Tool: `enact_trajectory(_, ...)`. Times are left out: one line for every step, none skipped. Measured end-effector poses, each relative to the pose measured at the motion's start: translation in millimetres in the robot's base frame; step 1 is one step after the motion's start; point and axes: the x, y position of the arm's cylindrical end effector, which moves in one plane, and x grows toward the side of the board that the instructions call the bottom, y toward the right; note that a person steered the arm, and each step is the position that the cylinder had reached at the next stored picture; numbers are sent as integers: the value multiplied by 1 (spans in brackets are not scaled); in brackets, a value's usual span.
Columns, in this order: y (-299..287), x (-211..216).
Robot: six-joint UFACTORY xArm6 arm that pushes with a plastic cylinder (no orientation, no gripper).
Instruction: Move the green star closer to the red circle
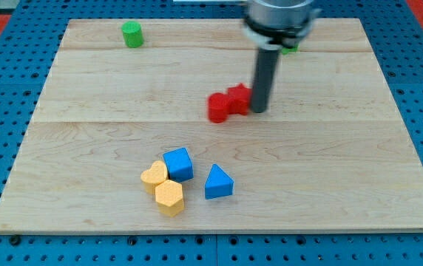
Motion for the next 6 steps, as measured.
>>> enact_trajectory(-6, 0)
enact_trajectory(66, -14)
enact_trajectory(158, -70)
enact_trajectory(172, -130)
enact_trajectory(148, -166)
enact_trajectory(75, -166)
